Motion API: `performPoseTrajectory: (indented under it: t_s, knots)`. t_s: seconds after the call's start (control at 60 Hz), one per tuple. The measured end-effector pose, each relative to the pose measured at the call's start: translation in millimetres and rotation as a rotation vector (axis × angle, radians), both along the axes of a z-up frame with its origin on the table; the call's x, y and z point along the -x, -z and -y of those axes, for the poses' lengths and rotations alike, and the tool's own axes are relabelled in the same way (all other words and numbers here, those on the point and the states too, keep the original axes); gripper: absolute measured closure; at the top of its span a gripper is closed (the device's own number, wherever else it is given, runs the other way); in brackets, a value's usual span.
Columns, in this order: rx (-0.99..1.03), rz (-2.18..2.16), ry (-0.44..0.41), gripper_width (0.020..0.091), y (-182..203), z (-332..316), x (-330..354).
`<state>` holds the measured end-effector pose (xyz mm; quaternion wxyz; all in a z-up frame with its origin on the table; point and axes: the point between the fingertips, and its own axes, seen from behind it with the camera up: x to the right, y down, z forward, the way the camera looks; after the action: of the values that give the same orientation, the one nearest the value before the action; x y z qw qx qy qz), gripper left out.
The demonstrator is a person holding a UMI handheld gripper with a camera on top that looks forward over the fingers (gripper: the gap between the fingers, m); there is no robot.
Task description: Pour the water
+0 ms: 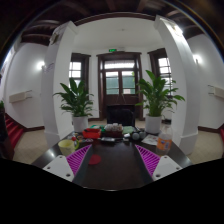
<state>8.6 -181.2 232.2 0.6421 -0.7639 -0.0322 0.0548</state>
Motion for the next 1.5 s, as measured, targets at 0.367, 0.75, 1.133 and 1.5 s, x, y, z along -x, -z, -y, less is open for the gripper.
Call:
performPoseTrajectory:
  t_s: [0.367,0.75,1.133,1.5]
  knots:
    - [-0.017,0.030,0.179,0.0254,80,-38,-189]
    - [-0.050,0.043,0.189,0.0305,99,-136,-224]
    - [-0.041,0.077,0.205,0.0784,108,-153,-225]
    - [-0.031,0.546,0.061,0.0783,82,-172,-119]
